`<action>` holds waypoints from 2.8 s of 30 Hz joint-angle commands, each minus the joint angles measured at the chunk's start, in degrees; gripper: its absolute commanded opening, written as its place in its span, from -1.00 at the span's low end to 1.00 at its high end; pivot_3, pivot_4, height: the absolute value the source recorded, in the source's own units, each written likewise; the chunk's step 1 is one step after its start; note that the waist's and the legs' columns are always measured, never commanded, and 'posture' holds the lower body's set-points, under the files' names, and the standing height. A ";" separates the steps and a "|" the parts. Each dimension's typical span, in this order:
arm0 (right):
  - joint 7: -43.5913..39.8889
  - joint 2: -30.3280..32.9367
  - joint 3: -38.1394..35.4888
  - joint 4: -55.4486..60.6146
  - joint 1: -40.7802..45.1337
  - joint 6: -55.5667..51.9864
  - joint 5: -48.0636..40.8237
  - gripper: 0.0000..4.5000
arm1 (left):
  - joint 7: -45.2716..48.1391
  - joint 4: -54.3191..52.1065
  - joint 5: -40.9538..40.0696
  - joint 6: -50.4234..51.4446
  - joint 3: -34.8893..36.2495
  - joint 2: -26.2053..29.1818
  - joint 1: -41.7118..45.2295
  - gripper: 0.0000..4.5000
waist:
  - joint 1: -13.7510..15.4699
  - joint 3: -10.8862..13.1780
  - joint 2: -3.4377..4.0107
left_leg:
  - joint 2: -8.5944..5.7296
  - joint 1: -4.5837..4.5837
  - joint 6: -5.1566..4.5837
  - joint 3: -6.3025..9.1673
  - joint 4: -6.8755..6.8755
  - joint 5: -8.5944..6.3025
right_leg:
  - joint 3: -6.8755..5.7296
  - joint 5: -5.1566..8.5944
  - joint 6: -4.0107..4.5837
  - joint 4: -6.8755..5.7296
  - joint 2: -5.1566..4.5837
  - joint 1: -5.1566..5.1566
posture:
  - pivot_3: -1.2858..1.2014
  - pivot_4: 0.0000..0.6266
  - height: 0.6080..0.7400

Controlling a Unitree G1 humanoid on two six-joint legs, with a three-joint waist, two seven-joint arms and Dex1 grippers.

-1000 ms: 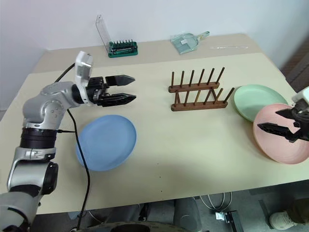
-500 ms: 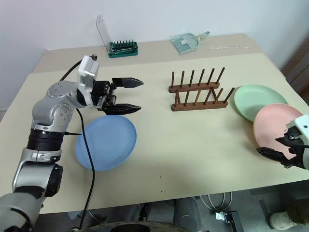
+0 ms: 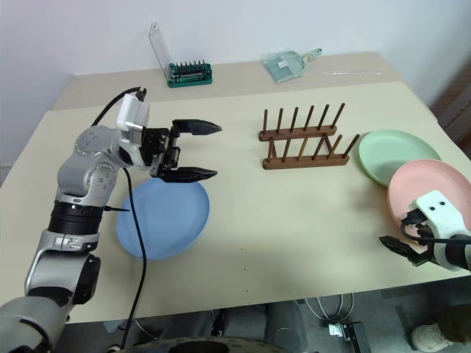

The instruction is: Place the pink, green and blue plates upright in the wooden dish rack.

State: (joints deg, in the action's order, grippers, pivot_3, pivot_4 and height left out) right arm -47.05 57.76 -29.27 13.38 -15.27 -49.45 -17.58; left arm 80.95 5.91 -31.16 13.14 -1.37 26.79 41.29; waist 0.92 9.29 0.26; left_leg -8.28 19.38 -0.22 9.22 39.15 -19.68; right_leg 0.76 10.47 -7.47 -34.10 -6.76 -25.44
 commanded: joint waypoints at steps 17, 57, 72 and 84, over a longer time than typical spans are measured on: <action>-7.48 6.86 -6.48 0.43 -1.85 2.64 0.22 -0.97 | -1.09 -0.83 -1.29 -0.08 0.83 0.13 0.94 1.00 | -0.01 -0.15 -0.41 | 0.00 -0.03 0.00 0.02 0.00 0.00 | 0.00 0.00 0.00 0.01 0.03 0.04 | 0.03 -0.52 1.00; -44.82 4.41 20.40 -70.02 83.39 -4.48 -12.73 -0.97 | -13.13 -15.37 -7.51 9.64 8.61 8.65 -5.69 1.00 | -0.28 0.04 -0.24 | 0.04 0.14 -0.06 -0.10 -0.12 -0.05 | -0.01 -0.01 0.02 0.03 -0.01 -0.21 | 0.03 -0.52 1.00; -45.45 4.16 21.08 -79.80 87.76 1.53 -6.87 -0.97 | -14.47 -16.88 -8.62 10.54 8.25 9.49 -6.46 1.00 | -0.26 0.08 -0.18 | 0.04 0.16 -0.05 -0.13 -0.13 -0.05 | 0.03 -0.01 0.02 -0.01 0.00 -0.28 | 0.03 -0.52 1.00; -45.45 3.64 20.97 -80.16 88.38 1.01 -7.49 -0.97 | -14.44 -17.39 -9.12 11.06 8.17 9.86 -6.96 1.00 | -0.26 0.08 -0.18 | 0.04 0.16 -0.05 -0.13 -0.13 -0.05 | 0.04 -0.01 0.02 -0.01 0.00 -0.28 | 0.03 -0.52 1.00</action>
State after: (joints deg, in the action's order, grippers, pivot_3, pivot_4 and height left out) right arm -91.89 60.75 -7.25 -67.74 70.90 -48.40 -23.79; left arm 66.42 -9.72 -39.27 24.21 5.85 35.88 34.36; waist 0.66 9.36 0.08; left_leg -8.24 19.55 -0.27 9.09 39.02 -19.73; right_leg 0.79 10.47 -7.44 -34.12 -6.76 -25.72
